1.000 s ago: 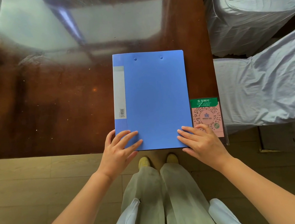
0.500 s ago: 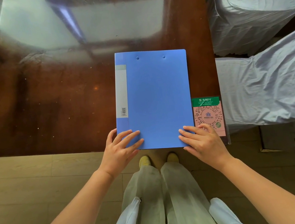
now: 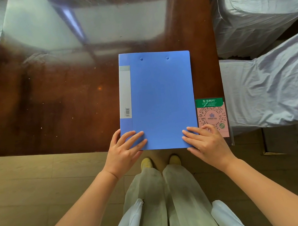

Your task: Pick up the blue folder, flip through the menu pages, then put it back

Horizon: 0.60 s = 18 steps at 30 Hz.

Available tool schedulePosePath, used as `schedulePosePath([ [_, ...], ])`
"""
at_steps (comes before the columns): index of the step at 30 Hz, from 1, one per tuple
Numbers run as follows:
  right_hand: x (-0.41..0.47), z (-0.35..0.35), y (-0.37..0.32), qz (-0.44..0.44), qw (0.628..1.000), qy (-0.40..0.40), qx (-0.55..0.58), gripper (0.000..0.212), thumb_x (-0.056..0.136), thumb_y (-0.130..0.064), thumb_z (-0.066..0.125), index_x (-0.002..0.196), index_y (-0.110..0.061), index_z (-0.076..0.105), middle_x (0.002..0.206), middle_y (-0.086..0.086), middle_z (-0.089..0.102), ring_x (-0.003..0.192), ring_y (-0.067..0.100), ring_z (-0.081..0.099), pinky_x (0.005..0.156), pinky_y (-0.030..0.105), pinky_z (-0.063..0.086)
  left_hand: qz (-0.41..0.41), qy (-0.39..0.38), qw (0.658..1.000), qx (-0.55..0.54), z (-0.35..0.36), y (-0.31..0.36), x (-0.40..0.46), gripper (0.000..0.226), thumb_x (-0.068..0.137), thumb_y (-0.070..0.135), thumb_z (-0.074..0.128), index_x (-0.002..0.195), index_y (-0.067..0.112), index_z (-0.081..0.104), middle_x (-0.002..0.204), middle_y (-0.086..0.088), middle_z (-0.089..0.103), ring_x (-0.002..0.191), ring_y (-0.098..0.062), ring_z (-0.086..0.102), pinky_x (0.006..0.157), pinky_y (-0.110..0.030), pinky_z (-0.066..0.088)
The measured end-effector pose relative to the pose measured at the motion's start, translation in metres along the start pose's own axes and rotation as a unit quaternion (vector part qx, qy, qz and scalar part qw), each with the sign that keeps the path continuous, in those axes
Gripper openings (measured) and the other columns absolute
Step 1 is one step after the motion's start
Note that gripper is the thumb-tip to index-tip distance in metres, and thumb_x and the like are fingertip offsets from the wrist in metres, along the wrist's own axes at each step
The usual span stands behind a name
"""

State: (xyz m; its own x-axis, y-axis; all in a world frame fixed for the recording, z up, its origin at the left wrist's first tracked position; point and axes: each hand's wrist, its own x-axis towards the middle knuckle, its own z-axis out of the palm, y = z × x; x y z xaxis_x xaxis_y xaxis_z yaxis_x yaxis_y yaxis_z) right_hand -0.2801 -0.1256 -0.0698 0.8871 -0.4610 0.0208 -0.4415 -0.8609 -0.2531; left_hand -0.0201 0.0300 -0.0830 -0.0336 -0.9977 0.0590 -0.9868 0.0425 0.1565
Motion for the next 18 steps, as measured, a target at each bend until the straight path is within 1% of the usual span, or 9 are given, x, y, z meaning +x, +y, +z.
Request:
schedulePosePath([
  [7,0.000,-0.001,-0.002,0.001,1.000,-0.001,-0.006,0.038,0.069,-0.025,0.077,0.105,-0.016,0.069,0.111,0.001,0.070,0.109,0.019,0.063,0.090,0.040,0.046,-0.007,0.011,1.000,-0.005,0.002,0.002,-0.001,0.041,0.071,0.025,0.076,0.111,0.024,0.068,0.121,-0.005,0.065,0.107,-0.029,0.062,0.099,-0.058,0.037],
  [12,0.001,-0.003,-0.003,0.001,1.000,-0.001,-0.005,0.039,0.068,-0.024,0.078,0.105,-0.015,0.069,0.112,0.002,0.070,0.109,0.020,0.063,0.090,0.041,0.045,-0.010,0.005,1.000,-0.009,-0.001,0.001,0.002,0.042,0.069,0.026,0.077,0.111,0.025,0.067,0.121,-0.005,0.065,0.108,-0.028,0.061,0.100,-0.056,0.036],
  [14,0.002,-0.004,-0.003,0.005,1.000,-0.009,0.000,0.038,0.068,-0.024,0.078,0.104,-0.015,0.069,0.113,0.003,0.070,0.109,0.020,0.062,0.093,0.040,0.041,-0.015,-0.006,1.000,-0.020,-0.003,0.001,0.000,0.042,0.070,0.028,0.076,0.111,0.027,0.066,0.122,-0.004,0.064,0.110,-0.028,0.059,0.102,-0.057,0.033],
  [16,0.004,-0.005,-0.003,0.005,1.000,-0.012,0.000,0.038,0.067,-0.025,0.078,0.103,-0.016,0.068,0.114,0.002,0.069,0.110,0.021,0.061,0.095,0.041,0.034,-0.014,-0.016,0.999,-0.026,-0.010,0.002,0.000,0.040,0.071,0.033,0.074,0.110,0.027,0.066,0.122,-0.003,0.064,0.111,-0.027,0.058,0.104,-0.061,0.027],
  [18,0.008,-0.010,-0.004,0.010,1.000,-0.026,-0.005,0.039,0.066,-0.031,0.078,0.101,-0.019,0.068,0.112,0.001,0.069,0.111,0.023,0.060,0.095,0.045,0.036,-0.015,-0.013,0.999,-0.036,-0.018,0.005,0.004,0.036,0.074,0.039,0.069,0.108,0.028,0.067,0.121,-0.002,0.065,0.111,-0.026,0.058,0.105,-0.064,0.022],
])
